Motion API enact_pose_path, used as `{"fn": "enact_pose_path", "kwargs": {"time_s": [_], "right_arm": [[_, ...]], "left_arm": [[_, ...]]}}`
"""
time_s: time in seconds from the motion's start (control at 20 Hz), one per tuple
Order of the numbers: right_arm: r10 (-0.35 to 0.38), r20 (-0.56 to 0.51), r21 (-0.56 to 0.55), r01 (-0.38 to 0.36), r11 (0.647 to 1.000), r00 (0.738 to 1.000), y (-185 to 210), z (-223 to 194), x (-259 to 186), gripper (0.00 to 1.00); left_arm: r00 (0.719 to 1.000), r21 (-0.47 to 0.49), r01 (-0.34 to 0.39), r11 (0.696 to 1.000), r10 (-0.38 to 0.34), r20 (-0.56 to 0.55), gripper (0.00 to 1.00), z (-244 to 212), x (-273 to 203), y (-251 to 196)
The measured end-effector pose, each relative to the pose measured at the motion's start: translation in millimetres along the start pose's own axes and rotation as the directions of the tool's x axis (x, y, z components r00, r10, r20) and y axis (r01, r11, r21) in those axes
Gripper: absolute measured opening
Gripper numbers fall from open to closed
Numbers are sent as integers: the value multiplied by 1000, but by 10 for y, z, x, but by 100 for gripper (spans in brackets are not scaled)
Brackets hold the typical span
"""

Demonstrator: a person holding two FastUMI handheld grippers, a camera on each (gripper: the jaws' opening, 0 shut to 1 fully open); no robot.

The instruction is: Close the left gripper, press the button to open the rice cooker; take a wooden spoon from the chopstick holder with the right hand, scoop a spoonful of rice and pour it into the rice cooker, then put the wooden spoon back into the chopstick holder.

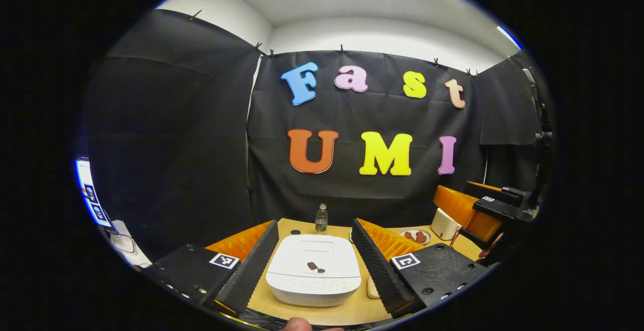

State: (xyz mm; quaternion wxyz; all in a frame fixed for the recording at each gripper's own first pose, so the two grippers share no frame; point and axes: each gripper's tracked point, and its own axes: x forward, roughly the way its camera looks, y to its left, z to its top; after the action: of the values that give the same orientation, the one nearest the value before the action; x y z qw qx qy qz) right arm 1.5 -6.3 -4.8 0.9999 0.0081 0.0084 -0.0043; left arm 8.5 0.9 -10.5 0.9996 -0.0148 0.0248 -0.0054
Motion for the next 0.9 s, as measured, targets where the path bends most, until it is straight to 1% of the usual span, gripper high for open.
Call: {"fn": "enact_pose_path", "kwargs": {"time_s": [0.05, 0.1, 0.15, 0.2, 0.25, 0.3, 0.35, 0.4, 0.45, 0.5, 0.55, 0.6, 0.7, 0.75, 0.85, 0.9], "right_arm": [[-8, 7, -1, 8, 1000, 1000, -31, 16, -3, 97], [-15, 8, -3, 15, 1000, 1000, -53, 15, -3, 100], [-21, 4, -6, 21, 1000, 1000, -70, 10, 3, 97], [-30, 5, -7, 30, 1000, 1000, -104, 9, -18, 100], [-43, 9, -7, 43, 999, 999, -144, 25, -32, 100], [-52, 11, -10, 52, 999, 999, -165, 18, -38, 97], [-58, 11, -14, 58, 998, 998, -184, 13, -50, 97], [-63, 9, -21, 63, 998, 998, -203, -7, -66, 100], [-70, 9, -24, 70, 997, 998, -231, -15, -82, 97], [-75, 10, -23, 76, 997, 997, -250, -25, -88, 97], [-85, 7, -22, 86, 996, 996, -286, -45, -95, 100], [-95, 3, -21, 95, 995, 995, -322, -75, -107, 97], [-110, -1, -16, 110, 994, 994, -377, -87, -108, 97], [-115, 1, -13, 115, 993, 993, -398, -79, -103, 100], [-122, 1, -16, 122, 992, 993, -459, -90, -112, 100], [-124, -1, -15, 124, 992, 992, -484, -108, -107, 97]], "left_arm": [[1000, -2, 0, 1000, 0, -1, 94, -27, 17, 4], [1000, -5, 1, 1000, -1, -3, 94, -46, 27, 17], [1000, -6, -3, 1000, 3, -7, 94, -51, 19, 38], [1000, -6, -5, 1000, 5, -12, 94, -76, 15, 53], [1000, -8, -7, 1000, 7, -12, 94, -88, 35, 89], [1000, -11, -4, 1000, 4, -13, 95, -92, 45, 102], [1000, -13, -2, 1000, 2, -18, 94, -109, 41, 104], [1000, -14, 0, 1000, 0, -29, 94, -140, 55, 110], [999, -13, 5, 1000, -6, -39, 94, -194, 75, 97], [999, -10, 9, 1000, -10, -50, 94, -224, 80, 92], [998, -7, 15, 1000, -15, -59, 92, -242, 93, 94], [997, -9, 21, 1000, -21, -69, 92, -262, 96, 81], [996, -15, 37, 999, -38, -86, 92, -321, 130, 28], [994, -15, 42, 999, -43, -96, 92, -352, 140, 10], [993, -11, 47, 999, -48, -105, 92, -364, 156, -22], [993, -10, 49, 999, -50, -107, 92, -363, 183, -38]]}}
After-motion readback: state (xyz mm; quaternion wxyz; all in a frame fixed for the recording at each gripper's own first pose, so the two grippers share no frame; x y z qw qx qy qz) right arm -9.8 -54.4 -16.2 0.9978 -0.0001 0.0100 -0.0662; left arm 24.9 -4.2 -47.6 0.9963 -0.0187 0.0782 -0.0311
